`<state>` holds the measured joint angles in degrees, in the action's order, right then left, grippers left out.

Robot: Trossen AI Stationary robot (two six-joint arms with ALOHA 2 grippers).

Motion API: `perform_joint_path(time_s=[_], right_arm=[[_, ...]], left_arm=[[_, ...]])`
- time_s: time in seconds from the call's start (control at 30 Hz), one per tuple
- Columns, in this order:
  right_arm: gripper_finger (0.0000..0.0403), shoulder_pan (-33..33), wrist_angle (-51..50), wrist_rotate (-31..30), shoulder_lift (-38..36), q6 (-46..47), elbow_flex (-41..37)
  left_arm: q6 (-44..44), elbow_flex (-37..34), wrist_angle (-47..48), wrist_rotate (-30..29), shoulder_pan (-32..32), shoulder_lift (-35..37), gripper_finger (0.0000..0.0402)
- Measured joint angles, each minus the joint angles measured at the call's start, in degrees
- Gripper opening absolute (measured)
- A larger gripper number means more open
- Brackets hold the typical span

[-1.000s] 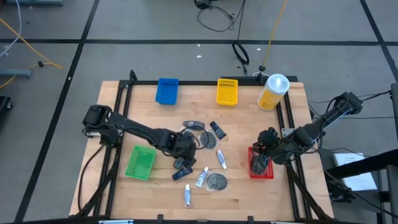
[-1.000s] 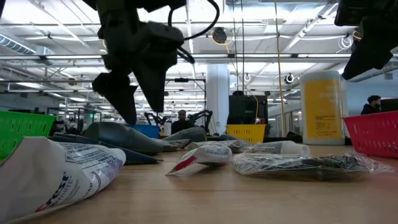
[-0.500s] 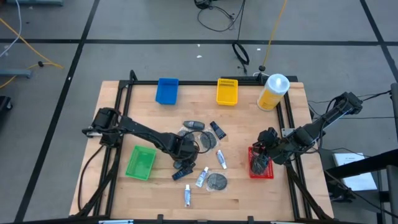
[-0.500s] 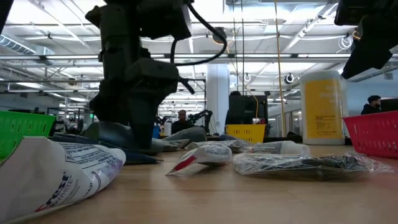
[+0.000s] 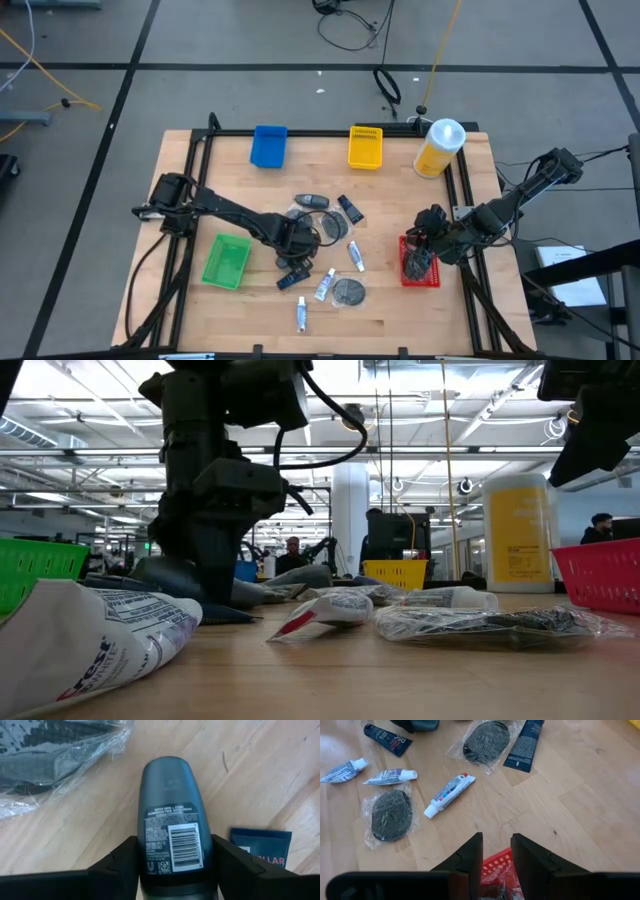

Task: Pick & Place Travel size toiletries
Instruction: Put the deodorant into the green basket

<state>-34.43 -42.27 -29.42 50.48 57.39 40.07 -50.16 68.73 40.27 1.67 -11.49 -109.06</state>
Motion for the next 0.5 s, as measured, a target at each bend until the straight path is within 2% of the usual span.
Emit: perform_joint_path(time_s=[0.1,0.3,0.5], right_arm=[[0.0093,0.0,0.06,-0.86,0.0,-0.02,0.0],[0.0093,0.0,1.2,-1.61,0.0,-0.02,0.0],[0.0093,1.57,6.5,-3.79,0.02,-4.67,0.0]], left_arm=[[0.47,0.0,0.05,0.51,0.04,0.0,0.0193],[0.53,-0.04,0.65,5.94,0.63,1.25,0.0193],[-2.86,-0.04,2.72,3.98,0.58,9.58,0.0199]])
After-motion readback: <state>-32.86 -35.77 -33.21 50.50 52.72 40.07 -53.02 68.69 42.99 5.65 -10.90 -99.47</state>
